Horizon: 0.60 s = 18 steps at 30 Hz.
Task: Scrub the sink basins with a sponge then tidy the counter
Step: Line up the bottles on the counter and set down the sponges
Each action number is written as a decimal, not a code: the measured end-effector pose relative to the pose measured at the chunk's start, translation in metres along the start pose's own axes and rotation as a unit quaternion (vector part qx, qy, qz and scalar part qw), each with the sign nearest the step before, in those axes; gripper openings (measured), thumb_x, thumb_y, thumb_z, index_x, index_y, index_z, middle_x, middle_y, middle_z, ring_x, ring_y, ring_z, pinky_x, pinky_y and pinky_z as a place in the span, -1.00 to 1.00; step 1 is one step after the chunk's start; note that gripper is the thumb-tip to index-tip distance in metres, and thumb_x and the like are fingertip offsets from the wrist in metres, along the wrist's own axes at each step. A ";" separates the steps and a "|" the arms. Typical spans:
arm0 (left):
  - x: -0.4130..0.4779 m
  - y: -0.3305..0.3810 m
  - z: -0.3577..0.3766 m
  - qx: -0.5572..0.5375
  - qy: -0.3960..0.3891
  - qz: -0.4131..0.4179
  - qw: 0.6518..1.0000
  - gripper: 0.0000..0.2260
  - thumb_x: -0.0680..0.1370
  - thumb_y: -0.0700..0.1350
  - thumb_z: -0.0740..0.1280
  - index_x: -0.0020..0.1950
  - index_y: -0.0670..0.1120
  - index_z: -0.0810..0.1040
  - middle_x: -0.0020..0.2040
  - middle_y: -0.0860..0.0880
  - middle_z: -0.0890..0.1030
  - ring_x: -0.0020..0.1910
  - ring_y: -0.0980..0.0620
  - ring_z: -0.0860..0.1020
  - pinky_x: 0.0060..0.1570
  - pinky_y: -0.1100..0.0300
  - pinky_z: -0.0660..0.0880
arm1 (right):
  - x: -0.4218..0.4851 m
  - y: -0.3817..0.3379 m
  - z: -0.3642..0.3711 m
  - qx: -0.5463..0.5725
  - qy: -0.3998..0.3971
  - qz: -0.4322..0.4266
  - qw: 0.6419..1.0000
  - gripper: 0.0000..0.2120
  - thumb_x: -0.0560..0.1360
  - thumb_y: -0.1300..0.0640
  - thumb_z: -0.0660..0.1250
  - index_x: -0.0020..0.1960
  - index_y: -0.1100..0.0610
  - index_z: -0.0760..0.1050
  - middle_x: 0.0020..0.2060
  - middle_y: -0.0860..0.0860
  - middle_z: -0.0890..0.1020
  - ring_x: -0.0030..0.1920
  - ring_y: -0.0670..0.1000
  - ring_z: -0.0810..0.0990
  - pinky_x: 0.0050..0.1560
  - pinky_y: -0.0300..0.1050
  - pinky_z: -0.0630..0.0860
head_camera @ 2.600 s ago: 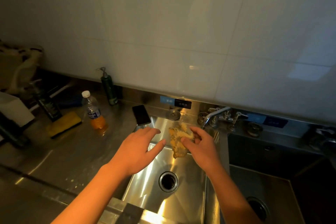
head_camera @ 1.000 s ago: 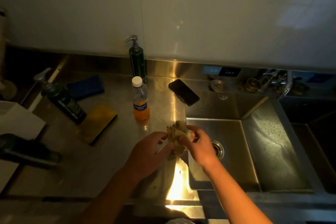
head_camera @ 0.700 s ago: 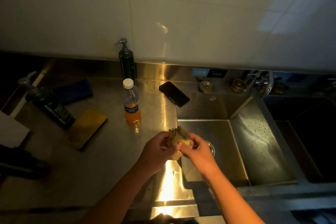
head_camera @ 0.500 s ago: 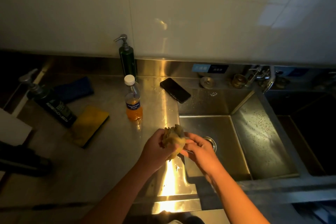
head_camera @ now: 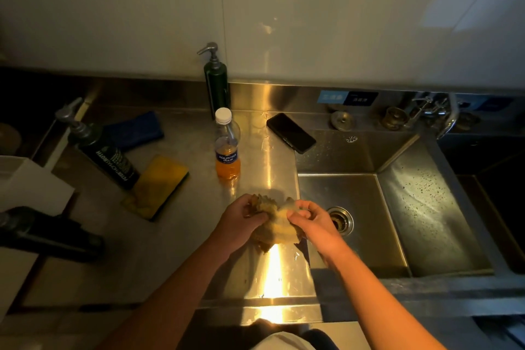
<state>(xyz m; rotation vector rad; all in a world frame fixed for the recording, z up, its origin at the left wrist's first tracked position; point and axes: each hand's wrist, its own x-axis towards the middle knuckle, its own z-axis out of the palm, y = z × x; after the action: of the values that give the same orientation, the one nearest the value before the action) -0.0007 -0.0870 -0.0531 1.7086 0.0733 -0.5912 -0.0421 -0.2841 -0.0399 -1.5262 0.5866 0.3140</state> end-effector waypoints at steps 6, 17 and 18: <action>0.001 -0.014 -0.008 0.071 0.106 0.023 0.992 -0.86 0.49 -0.08 0.49 0.02 -0.01 0.61 -0.09 0.07 0.68 -0.08 0.08 0.64 -0.13 0.15 0.61 | 0.002 0.004 0.011 -0.077 0.050 -0.075 0.993 -0.83 0.50 0.22 0.45 0.07 0.12 0.56 -0.12 0.09 0.66 -0.17 0.03 0.65 -0.12 -0.06 0.63; -0.011 -0.043 -0.011 0.276 0.147 0.047 0.949 -0.80 0.49 0.11 0.44 -0.02 0.07 0.49 -0.16 0.15 0.60 -0.20 0.18 0.56 -0.26 0.25 0.44 | 0.012 0.040 0.009 -0.317 0.091 -0.150 0.932 -0.79 0.49 0.03 0.45 0.09 -0.12 0.53 -0.06 -0.13 0.57 -0.14 -0.14 0.59 -0.12 -0.17 0.61; -0.012 -0.045 -0.013 0.298 0.153 0.069 0.940 -0.77 0.48 0.12 0.44 0.04 0.09 0.50 -0.09 0.17 0.59 -0.14 0.19 0.55 -0.22 0.26 0.44 | 0.012 0.041 0.007 -0.332 0.088 -0.164 0.925 -0.76 0.49 0.02 0.45 0.13 -0.13 0.53 -0.02 -0.15 0.54 -0.10 -0.16 0.57 -0.11 -0.27 0.56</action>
<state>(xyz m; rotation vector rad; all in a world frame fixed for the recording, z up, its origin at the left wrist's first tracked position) -0.0226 -0.0607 -0.0871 2.3669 -0.0078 -0.2432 -0.0536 -0.2777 -0.0809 -2.2928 0.3614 0.1147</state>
